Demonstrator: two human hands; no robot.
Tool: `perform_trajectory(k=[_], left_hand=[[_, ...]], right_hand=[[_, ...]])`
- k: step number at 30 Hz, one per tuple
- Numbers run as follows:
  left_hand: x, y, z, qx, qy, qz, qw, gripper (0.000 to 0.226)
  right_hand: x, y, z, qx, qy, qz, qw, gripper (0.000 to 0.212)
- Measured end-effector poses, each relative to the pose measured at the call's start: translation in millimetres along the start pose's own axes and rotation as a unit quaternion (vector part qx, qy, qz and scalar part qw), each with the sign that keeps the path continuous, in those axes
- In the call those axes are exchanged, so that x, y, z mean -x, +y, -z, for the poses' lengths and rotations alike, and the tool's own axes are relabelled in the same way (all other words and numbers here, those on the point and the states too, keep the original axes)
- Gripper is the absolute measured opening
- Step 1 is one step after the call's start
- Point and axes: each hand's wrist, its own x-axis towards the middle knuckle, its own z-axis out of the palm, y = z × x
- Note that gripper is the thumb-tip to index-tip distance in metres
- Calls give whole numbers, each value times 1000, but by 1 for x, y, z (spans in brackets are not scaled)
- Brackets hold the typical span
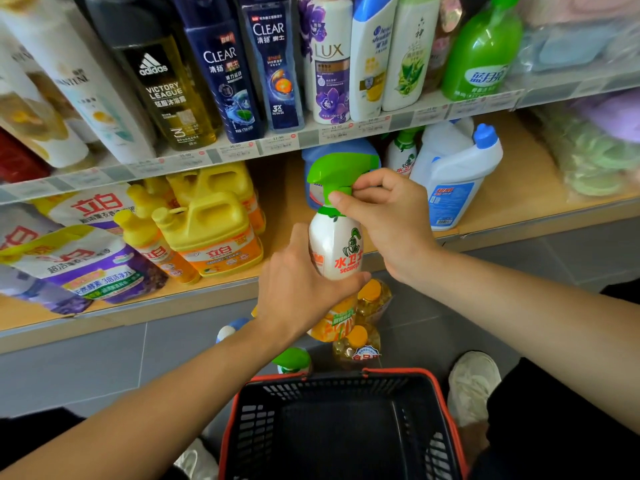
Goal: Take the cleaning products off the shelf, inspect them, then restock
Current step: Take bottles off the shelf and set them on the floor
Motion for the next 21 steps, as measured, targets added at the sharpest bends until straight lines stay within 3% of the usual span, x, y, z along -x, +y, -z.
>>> perform_trajectory(k=[3, 8, 12, 15, 18, 21], left_hand=[[0, -3, 0, 6, -11, 6, 1000, 89], [-6, -15, 4, 172, -70, 34, 982, 83], [-11, -20, 3, 234, -89, 10, 968, 77], [-11, -23, 0, 286, -103, 24, 952, 72], [-14, -26, 2, 342, -130, 48, 929, 70], [-17, -29, 8, 376, -186, 61, 906, 64]], right_hand=[[-1, 0, 0, 44, 13, 26, 999, 28], [-8, -8, 12, 75, -67, 49, 994, 10], [-9, -16, 22, 159, -58, 153, 974, 13], [-8, -18, 27, 239, -17, 244, 940, 19], [-17, -26, 37, 207, -12, 228, 951, 21], [-32, -34, 47, 171, -78, 183, 965, 27]])
